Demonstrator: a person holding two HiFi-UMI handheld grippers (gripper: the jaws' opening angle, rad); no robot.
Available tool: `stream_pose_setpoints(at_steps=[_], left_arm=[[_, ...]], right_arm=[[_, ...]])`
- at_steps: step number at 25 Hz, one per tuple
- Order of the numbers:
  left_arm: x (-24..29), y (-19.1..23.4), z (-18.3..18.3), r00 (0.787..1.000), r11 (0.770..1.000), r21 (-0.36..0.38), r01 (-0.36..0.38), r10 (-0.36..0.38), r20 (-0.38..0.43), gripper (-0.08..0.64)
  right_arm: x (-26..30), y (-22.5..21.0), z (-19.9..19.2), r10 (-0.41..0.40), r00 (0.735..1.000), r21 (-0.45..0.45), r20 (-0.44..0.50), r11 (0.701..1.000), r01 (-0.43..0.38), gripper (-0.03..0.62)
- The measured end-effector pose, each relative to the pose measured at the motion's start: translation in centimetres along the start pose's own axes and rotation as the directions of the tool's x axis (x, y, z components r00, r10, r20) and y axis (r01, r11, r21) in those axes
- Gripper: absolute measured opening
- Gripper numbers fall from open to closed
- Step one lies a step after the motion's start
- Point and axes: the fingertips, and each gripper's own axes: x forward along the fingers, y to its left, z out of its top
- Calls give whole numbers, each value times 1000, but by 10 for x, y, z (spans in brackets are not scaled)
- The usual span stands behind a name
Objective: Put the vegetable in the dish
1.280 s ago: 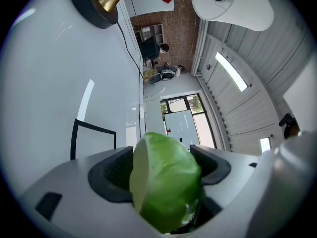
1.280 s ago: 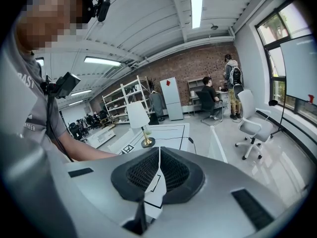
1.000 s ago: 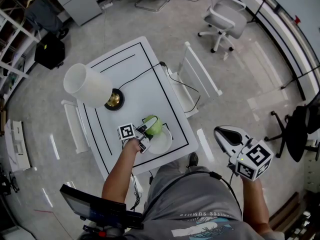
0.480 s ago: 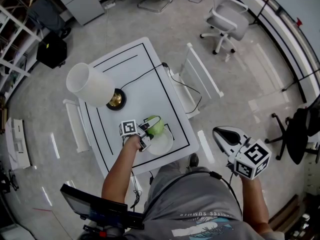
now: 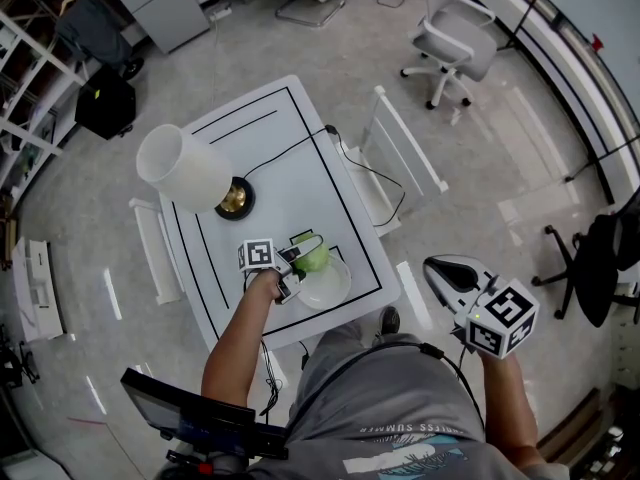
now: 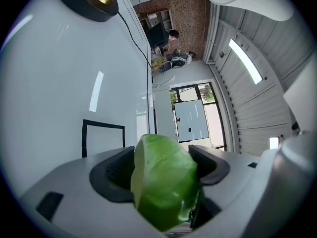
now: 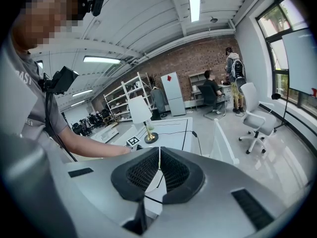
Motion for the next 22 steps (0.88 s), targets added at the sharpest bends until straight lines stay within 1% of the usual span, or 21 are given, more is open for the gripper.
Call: stream_pose_setpoints(at_steps=[8,12,13,16,17,19,22], left_arm=[[-1,5,7,1000,999,20,-27,27,-3,334],[-4,5,4,999,999,35,-41,42,-13,331],[-6,3,2,999,998,38,-46,46,-12,324],[-10,-5,3,999,998,37,-41,41,6,242],[-11,-7,5,999,999,36,-34,34,10,230],[-11,-8,6,1000,999,43,-30,30,-1,216],[-12,-7,4,999,998,54,-33,34,-20,216]], right_arm=[[9,2,-7,7,1000,12,-10,1000,-7,11],[7,4,-12,3,1000,16,-11,1000,-2,11],[5,5,-12,4,1000,16,-9,1000,-4,11],[1,7,-12,11,1000,17,-8,1000,-11,11],[1,7,-13,12,1000,17,-9,1000,-12,11],[2,7,-13,12,1000,18,-10,1000,-12,11],[6,8,-14,19,1000,18,-14,1000,-18,11]])
